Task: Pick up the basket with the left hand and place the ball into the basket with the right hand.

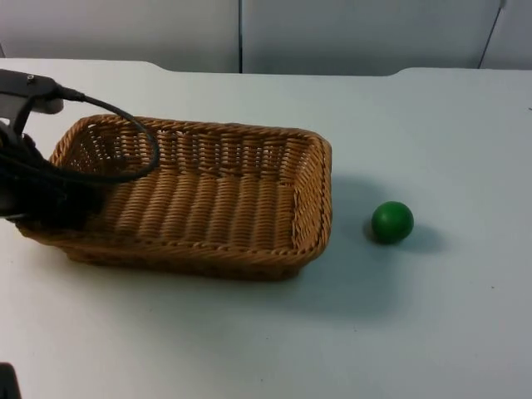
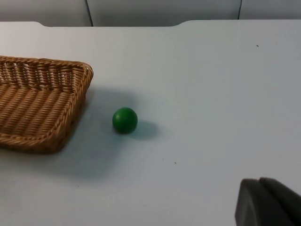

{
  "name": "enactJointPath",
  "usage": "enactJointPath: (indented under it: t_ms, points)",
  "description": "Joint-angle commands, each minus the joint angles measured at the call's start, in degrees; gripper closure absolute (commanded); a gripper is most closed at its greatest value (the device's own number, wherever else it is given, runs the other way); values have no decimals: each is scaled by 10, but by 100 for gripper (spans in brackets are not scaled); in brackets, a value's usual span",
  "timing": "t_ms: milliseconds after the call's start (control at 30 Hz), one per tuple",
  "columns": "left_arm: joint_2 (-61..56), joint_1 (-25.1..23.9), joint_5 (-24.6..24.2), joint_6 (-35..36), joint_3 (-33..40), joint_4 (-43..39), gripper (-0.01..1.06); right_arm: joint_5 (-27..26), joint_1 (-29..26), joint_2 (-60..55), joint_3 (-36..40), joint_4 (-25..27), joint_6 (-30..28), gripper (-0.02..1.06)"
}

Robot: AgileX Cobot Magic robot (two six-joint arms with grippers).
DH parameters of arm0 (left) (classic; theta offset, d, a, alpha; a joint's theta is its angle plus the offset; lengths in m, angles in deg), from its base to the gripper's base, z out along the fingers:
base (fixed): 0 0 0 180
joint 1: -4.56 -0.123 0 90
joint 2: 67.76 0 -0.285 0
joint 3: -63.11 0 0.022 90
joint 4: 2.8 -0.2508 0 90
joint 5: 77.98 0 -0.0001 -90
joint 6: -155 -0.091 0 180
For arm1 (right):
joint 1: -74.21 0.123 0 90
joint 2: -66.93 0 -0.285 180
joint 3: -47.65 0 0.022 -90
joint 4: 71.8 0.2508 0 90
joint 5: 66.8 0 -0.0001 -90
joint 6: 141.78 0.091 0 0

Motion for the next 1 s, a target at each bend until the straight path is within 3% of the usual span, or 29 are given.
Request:
enactJointPath:
  t_ms: [0, 167, 200, 233, 267, 400, 800, 967]
  points:
    - [-2, -4, 8, 2, 0, 4, 38, -3, -3, 1, 2, 3, -1, 105]
    - [-2, -4, 13, 2, 0, 4, 39, -3, -3, 1, 2, 3, -1, 105]
    - [-2, -4, 13, 2, 0, 4, 42, -3, -3, 1, 2, 3, -1, 105]
    - [-2, -4, 8, 2, 0, 7, 51, -3, -3, 1, 2, 3, -1, 105]
    - [-2, -4, 8, 2, 0, 7, 51, -3, -3, 1, 2, 3, -1, 105]
    - [-2, -4, -8, 6, 0, 35, 105, -3, -3, 1, 2, 3, -1, 105]
    - [-71, -4, 3, 8, 0, 183, 105, -3, -3, 1, 2, 3, -1, 105]
    - [-133, -4, -43, 8, 0, 247, 105, -3, -3, 1, 2, 3, -1, 105]
